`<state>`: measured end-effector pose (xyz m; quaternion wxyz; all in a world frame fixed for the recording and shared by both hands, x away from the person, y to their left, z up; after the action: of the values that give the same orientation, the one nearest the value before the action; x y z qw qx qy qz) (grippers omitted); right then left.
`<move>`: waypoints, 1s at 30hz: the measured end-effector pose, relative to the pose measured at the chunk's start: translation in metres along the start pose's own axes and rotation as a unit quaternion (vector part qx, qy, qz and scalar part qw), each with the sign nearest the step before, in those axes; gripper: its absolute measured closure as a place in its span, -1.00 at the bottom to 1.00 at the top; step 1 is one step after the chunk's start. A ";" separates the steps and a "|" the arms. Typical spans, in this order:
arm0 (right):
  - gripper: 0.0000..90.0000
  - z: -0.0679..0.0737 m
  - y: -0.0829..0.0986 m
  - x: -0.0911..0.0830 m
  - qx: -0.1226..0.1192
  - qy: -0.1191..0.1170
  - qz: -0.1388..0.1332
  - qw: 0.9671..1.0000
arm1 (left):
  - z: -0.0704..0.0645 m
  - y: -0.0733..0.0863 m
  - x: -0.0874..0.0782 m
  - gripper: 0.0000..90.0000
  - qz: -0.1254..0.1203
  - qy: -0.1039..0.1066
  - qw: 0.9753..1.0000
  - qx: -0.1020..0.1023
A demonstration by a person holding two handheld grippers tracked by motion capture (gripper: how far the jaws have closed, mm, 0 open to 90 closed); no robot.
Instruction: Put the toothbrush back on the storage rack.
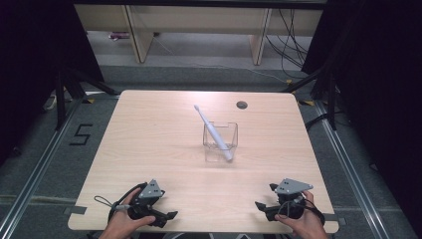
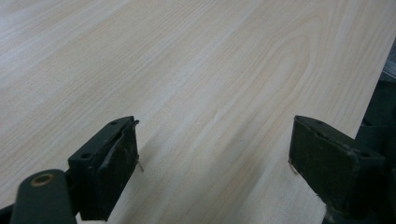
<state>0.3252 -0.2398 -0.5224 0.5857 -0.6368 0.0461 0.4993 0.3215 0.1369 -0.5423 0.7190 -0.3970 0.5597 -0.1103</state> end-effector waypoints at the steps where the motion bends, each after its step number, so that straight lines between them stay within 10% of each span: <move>1: -0.58 0.000 0.001 -0.001 -0.007 0.000 0.003 1.000 | 0.000 0.000 0.000 -0.67 0.000 -0.001 1.000 0.000; 30: -0.58 -0.003 0.007 -0.003 -0.021 0.003 0.009 1.000 | 0.000 0.000 0.000 -0.67 0.000 0.000 1.000 0.000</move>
<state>0.3205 -0.2461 -0.5260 0.5674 -0.6504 0.0428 0.5032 0.3214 0.1370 -0.5419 0.7188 -0.3970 0.5599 -0.1107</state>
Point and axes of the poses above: each handheld gripper's, and its own axes: x roughly forward along the jaws, y roughly out of its underside, z roughly to its left, the point moved 5 cm from there along x, roughly forward along the jaws, and after that the axes turned 13 degrees about x, right-handed, at the moved point
